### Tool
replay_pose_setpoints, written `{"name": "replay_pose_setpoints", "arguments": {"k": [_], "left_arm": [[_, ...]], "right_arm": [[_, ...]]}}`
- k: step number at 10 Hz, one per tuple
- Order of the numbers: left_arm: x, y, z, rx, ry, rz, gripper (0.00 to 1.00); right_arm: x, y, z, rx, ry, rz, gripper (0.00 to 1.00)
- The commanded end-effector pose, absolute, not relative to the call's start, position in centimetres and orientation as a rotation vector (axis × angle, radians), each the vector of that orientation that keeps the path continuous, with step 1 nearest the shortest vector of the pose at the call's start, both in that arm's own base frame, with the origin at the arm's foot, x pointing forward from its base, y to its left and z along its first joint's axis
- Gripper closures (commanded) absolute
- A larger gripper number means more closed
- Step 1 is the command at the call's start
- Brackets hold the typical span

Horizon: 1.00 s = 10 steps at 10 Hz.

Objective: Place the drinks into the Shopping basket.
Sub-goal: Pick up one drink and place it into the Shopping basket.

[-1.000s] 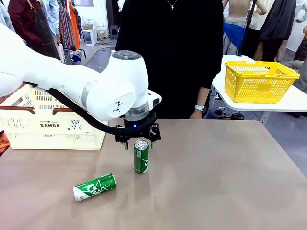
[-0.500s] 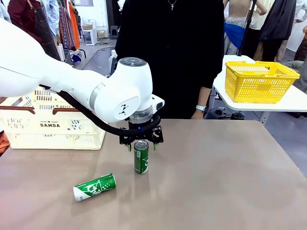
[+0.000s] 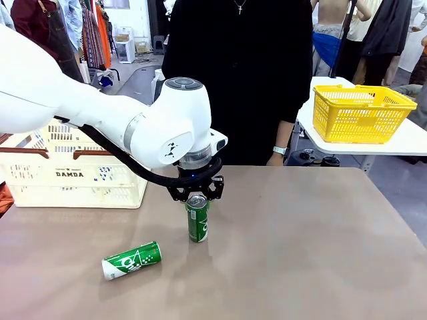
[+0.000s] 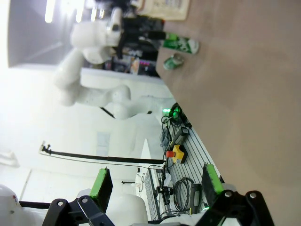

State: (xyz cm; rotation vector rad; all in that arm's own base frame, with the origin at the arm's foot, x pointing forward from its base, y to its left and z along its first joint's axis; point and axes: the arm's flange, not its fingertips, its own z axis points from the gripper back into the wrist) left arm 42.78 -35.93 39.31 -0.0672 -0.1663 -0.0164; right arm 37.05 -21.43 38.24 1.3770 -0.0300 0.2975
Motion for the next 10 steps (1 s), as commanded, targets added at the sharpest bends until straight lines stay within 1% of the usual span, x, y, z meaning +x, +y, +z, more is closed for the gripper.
{"name": "replay_pose_setpoints", "arguments": {"k": [1, 10], "left_arm": [[42.41, -36.12, 39.66, -0.048, -0.192, 0.002, 1.00], [41.50, -35.32, 40.50, -0.067, -0.212, 0.032, 1.00]], "right_arm": [[36.90, -21.06, 38.53, 1.364, -0.020, 0.275, 0.00], [36.90, -21.06, 38.53, 1.364, -0.020, 0.275, 0.00]]}}
